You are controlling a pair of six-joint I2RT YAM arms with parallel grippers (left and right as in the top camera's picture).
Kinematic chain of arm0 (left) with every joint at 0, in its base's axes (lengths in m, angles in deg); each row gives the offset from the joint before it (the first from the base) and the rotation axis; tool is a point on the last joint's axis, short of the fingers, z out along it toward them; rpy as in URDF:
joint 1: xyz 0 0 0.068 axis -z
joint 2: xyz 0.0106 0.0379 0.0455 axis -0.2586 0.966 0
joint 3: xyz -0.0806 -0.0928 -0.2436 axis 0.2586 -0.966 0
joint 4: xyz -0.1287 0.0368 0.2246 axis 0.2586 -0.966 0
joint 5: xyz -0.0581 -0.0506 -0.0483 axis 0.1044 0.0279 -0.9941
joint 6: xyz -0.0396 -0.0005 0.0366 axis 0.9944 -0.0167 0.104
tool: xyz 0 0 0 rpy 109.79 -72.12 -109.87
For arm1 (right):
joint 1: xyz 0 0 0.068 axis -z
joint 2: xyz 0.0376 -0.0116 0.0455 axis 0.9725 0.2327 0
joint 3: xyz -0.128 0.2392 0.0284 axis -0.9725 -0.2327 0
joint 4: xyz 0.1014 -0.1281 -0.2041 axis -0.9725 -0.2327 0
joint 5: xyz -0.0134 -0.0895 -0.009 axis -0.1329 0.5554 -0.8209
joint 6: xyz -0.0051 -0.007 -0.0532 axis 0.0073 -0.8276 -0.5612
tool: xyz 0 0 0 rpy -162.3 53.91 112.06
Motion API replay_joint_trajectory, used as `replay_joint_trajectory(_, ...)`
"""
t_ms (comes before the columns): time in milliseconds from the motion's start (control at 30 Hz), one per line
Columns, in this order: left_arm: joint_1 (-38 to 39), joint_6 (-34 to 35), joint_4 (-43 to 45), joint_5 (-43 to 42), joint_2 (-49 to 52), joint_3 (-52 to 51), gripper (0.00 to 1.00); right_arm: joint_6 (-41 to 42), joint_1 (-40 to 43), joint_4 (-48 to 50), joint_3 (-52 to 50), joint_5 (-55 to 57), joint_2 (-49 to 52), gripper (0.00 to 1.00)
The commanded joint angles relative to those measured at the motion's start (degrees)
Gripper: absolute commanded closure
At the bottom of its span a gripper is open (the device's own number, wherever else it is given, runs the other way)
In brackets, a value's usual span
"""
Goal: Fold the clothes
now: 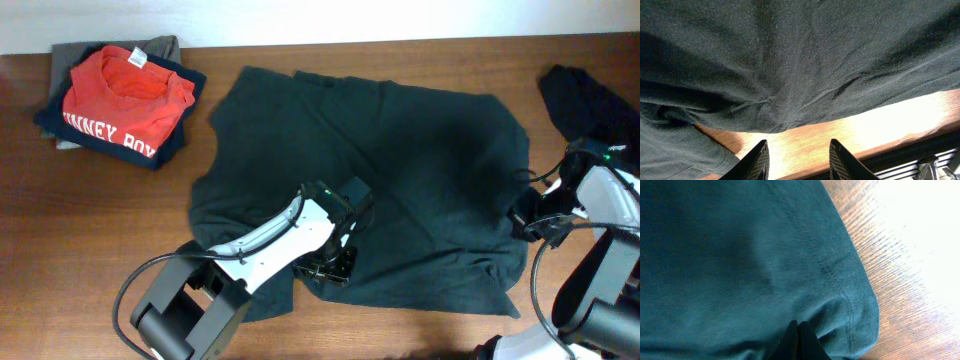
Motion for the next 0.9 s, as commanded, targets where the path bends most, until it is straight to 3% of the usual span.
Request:
replay_joint_trajectory(0,-0.04,-0.13,-0.07,0.83,-0.68,0.63,0.61,2.08,-0.22,0.46,-0.83,3.10,1.42,0.96)
replay_joint_trajectory(867,-0.02,-0.13,-0.11,0.83,-0.68,0.63,0.60,6.80,0.50,14.32,-1.38,7.39,13.81,0.96)
